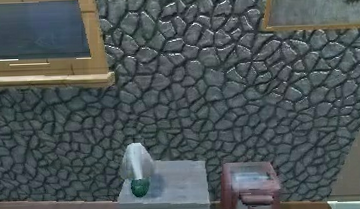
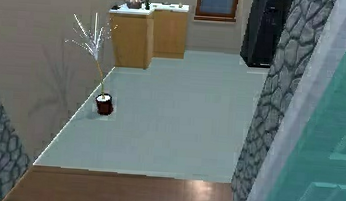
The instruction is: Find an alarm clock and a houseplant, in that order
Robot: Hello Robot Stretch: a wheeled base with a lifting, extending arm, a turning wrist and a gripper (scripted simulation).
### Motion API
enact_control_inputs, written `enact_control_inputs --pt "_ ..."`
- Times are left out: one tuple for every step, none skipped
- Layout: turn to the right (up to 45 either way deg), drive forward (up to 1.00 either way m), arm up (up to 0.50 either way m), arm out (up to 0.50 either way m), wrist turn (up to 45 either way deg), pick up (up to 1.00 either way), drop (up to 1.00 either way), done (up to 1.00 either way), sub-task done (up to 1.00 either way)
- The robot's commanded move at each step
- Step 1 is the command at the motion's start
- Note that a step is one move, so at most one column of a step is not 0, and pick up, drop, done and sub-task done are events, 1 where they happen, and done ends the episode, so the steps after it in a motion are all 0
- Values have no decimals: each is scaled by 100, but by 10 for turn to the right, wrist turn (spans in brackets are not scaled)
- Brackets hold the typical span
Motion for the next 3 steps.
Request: enact_control_inputs --pt "-450 0 0 0 0 0 0 0 0" --pt "-450 0 0 0 0 0 0 0 0" --pt "0 0 0 0 0 0 0 100 0"
